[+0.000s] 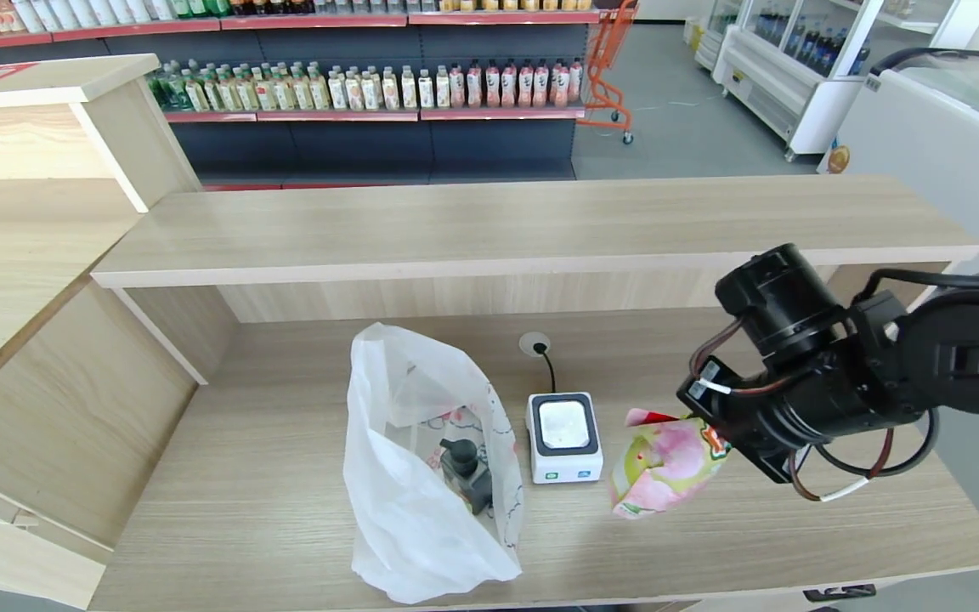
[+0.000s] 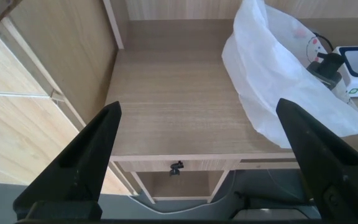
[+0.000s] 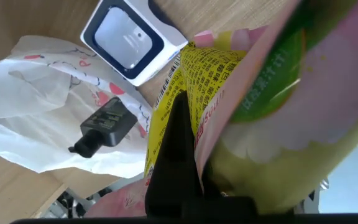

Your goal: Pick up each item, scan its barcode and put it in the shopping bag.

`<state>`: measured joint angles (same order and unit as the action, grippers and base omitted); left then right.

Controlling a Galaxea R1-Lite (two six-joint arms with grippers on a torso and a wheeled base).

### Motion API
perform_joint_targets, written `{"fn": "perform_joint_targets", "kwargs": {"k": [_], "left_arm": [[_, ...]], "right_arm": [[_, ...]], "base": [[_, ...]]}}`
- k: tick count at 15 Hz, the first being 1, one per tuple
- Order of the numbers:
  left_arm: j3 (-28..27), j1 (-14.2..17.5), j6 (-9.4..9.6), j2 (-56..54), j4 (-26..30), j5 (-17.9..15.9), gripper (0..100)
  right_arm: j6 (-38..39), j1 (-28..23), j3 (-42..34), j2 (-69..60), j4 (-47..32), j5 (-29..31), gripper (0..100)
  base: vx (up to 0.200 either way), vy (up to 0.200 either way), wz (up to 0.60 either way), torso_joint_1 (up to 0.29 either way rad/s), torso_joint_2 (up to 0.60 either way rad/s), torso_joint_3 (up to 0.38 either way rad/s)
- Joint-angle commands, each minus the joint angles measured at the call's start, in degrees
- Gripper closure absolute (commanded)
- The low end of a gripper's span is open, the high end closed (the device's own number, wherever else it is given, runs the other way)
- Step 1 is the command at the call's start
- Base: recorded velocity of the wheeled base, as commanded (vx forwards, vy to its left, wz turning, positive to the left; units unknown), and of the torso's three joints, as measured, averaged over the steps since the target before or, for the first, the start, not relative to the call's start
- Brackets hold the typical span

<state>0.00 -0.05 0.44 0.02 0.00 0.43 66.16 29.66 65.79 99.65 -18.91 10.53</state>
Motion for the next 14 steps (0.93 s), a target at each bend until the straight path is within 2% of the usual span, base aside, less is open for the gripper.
{"fn": "perform_joint_targets", "kwargs": {"k": [1, 4, 9, 12, 14], "left_arm": [[0.00, 0.05, 0.00, -0.02, 0.00, 0.01, 0], [0.00, 0.05, 0.00, -0.02, 0.00, 0.01, 0], [0.00, -0.04, 0.00, -0.02, 0.00, 0.01, 0], [0.00, 0.05, 0.00, -0.02, 0.00, 0.01, 0], [0.00, -0.04, 0.00, -0.02, 0.00, 0.01, 0]], "right_arm": [[2.22, 0.14, 3.11, 5.91, -1.13, 0.19, 100], [3.54, 1.63, 6.10, 8.72, -1.66, 0.10, 100], [3.45, 1.19, 11.73, 14.08, -1.57, -0.34, 100], [3.28, 1.19, 12.17, 14.88, -1.22, -4.12, 100], [3.36, 1.19, 11.81, 15.49, 1.77, -5.44, 100]], "base": [[0.000, 0.000, 0.00, 0.000, 0.00, 0.000], [0.000, 0.000, 0.00, 0.000, 0.00, 0.000], [0.000, 0.000, 0.00, 0.000, 0.00, 0.000], [0.000, 0.000, 0.00, 0.000, 0.00, 0.000], [0.000, 0.000, 0.00, 0.000, 0.00, 0.000]]}}
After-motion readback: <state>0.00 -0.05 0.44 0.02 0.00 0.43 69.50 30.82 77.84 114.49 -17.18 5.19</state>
